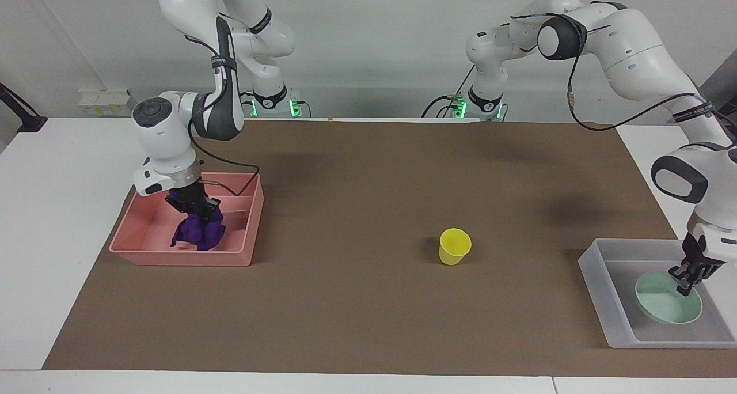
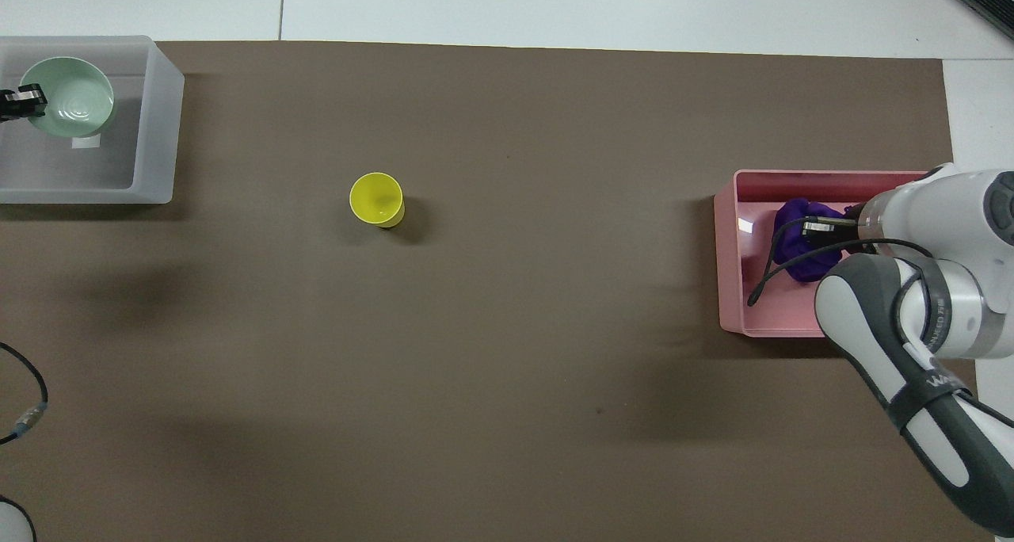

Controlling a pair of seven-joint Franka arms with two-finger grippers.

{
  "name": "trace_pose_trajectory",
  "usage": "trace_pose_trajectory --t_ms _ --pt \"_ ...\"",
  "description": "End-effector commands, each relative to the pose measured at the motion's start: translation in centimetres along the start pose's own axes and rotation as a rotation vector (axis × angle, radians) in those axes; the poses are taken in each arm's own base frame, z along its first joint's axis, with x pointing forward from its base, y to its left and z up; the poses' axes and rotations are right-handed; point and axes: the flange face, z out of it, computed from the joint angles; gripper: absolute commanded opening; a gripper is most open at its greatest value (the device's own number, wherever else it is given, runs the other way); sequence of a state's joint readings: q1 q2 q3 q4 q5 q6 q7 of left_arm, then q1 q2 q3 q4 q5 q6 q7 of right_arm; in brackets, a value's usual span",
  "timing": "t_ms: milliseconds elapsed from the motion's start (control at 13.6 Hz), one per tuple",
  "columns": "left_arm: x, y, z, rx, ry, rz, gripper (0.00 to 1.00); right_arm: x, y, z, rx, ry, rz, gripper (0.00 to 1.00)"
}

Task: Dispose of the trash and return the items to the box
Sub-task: 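Release the cloth in the pink bin with the right gripper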

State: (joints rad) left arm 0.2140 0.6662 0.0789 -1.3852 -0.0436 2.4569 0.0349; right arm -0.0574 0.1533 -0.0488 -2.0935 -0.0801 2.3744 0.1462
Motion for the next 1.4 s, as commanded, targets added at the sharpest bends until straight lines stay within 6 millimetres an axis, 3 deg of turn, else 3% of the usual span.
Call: trace_pose_trajectory --t_ms 0,295,368,442,516,737,884,958,1105,1326 --pt "-2.0 -0.6 0.2 0.017 -0.015 0.010 0.01 0.1 0.5 -0.1 -0.005 0.021 -0.013 1.00" --pt "-0.7 0.0 -1.8 0.043 -0.098 0.063 0.58 1.0 -1.9 -3.3 -0.002 0.024 -0.036 1.00" --pt "-0.5 0.6 -2.0 0.040 -0.100 0.073 0.80 1.3 -2.3 -4.6 -0.004 0.016 -0.038 1.00" --pt "-0.3 1.4 -2.8 0.034 -0.094 0.083 0.89 1.3 -2.7 -5.3 -0.006 0.006 -0.016 1.00" --pt "0.2 3.0 -4.7 0.023 -0.068 0.101 0.97 1.2 -4.3 -6.5 0.003 0.017 0.004 1.00" --pt "-0.1 9.0 -9.9 -0.016 -0.099 0.170 1.00 0.6 -6.1 -10.1 0.013 0.034 0.036 1.00" --pt "-2.6 13.7 -12.3 -0.043 -0.159 0.233 1.00 0.6 -5.8 -13.6 0.014 0.022 0.050 1.00" --pt "-4.6 16.8 -13.1 -0.059 -0.177 0.279 1.00 0.6 -5.5 -15.6 0.011 0.019 0.055 1.00" --pt "-7.5 20.7 -13.8 -0.078 -0.205 0.337 1.00 0.4 -5.0 -18.7 0.005 0.003 0.064 1.00" --pt "-11.3 26.6 -13.5 -0.104 -0.237 0.433 1.00 -0.2 -3.6 -22.5 0.013 -0.036 0.083 1.00"
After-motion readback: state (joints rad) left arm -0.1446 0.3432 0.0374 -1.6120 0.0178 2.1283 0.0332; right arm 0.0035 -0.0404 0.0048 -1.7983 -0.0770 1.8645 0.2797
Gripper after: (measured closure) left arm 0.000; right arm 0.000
